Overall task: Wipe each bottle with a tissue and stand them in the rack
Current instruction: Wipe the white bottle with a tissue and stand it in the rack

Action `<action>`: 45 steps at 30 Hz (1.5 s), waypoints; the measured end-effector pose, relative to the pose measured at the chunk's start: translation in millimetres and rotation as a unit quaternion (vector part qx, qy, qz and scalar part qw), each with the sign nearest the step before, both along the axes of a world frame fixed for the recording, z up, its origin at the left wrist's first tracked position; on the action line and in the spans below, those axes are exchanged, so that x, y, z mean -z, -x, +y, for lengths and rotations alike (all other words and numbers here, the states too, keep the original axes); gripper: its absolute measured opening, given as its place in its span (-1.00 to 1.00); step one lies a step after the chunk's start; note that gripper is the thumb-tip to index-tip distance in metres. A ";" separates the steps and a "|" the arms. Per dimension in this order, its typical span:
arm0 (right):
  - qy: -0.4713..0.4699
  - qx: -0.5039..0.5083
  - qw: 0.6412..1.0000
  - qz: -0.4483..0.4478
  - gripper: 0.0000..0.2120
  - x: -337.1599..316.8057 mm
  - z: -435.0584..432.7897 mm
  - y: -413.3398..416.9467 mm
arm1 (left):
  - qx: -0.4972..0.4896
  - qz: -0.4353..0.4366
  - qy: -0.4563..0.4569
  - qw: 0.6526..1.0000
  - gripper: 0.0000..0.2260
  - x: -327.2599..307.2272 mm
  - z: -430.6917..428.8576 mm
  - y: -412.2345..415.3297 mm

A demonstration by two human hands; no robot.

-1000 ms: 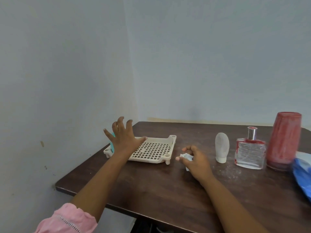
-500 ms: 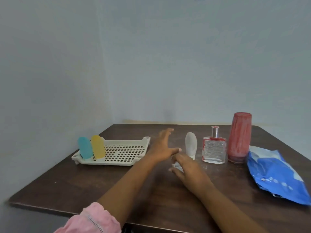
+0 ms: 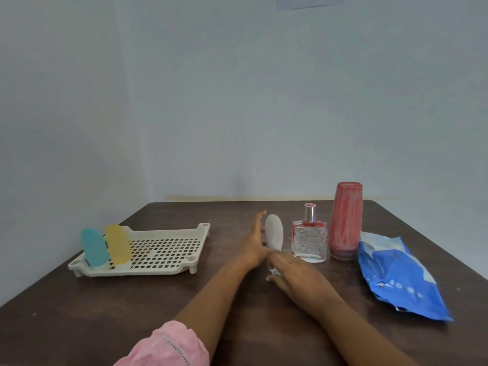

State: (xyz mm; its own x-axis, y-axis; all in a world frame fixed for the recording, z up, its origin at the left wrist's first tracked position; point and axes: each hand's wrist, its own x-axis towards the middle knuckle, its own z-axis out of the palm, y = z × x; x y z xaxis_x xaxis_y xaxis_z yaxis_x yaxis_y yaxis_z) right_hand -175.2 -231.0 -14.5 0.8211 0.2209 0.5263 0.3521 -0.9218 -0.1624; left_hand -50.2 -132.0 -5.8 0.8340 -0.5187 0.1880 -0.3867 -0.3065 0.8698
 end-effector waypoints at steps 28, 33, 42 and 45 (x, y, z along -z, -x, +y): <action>-0.400 0.063 0.913 0.043 -0.83 -0.6 22.8 -49.8 | -0.021 0.155 0.181 0.971 -0.32 15.3 66.8 -20.7; -0.434 0.051 0.899 0.021 -0.81 3.8 37.6 -61.0 | -0.011 0.191 0.245 0.951 -0.30 13.3 66.7 -21.0; -0.487 -0.005 0.872 0.045 -0.90 7.8 50.5 -53.4 | -0.094 0.272 0.421 0.860 -0.65 -3.0 53.1 2.3; -0.473 -0.011 0.880 0.041 -0.91 7.8 55.6 -53.5 | -0.140 0.306 0.482 0.809 -0.65 -5.8 52.4 5.1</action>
State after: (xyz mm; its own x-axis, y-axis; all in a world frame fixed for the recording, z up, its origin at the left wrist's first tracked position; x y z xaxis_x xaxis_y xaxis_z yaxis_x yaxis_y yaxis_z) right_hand -121.7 -175.4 -22.3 0.8660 -0.2670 0.4228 0.3201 -0.3538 -0.8789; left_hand -55.3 -79.6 0.0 0.9833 -0.1512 -0.1009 0.1744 0.6278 0.7586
